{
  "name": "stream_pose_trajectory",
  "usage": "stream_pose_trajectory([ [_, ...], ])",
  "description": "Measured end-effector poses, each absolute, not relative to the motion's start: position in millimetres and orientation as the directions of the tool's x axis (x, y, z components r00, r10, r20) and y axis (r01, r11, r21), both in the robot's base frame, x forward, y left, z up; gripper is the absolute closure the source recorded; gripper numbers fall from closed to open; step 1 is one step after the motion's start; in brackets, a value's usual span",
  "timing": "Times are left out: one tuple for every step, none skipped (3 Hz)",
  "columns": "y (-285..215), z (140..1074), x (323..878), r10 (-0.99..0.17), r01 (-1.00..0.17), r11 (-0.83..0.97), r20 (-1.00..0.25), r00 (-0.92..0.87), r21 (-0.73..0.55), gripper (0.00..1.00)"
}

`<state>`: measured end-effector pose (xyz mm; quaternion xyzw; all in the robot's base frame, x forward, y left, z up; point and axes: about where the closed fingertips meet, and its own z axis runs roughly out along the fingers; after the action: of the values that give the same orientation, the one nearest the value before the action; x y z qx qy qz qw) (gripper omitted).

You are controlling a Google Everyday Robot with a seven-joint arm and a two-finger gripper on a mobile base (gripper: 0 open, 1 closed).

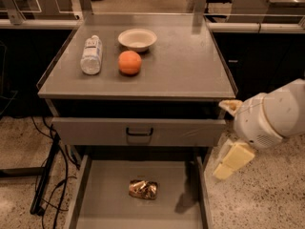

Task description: Pick orange can from middle drawer and place on counter

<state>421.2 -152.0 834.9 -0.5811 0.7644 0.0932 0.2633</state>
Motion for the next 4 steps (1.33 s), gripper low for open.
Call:
stream_pose_trajectory([
  [-142,814,422,-0.844,-0.948,0.289,-0.503,-0.186,-0.135,0.00],
  [-130,774,435,-0.824,-0.948,0.300,-0.530,-0.203,-0.105,0.00],
  [-120,732,452,-0.785,-0.934,0.341,-0.580,-0.218,-0.110,0.00],
  [-99,680,456,-0.744,-0.926,0.365,-0.629,-0.225,-0.100,0.00],
])
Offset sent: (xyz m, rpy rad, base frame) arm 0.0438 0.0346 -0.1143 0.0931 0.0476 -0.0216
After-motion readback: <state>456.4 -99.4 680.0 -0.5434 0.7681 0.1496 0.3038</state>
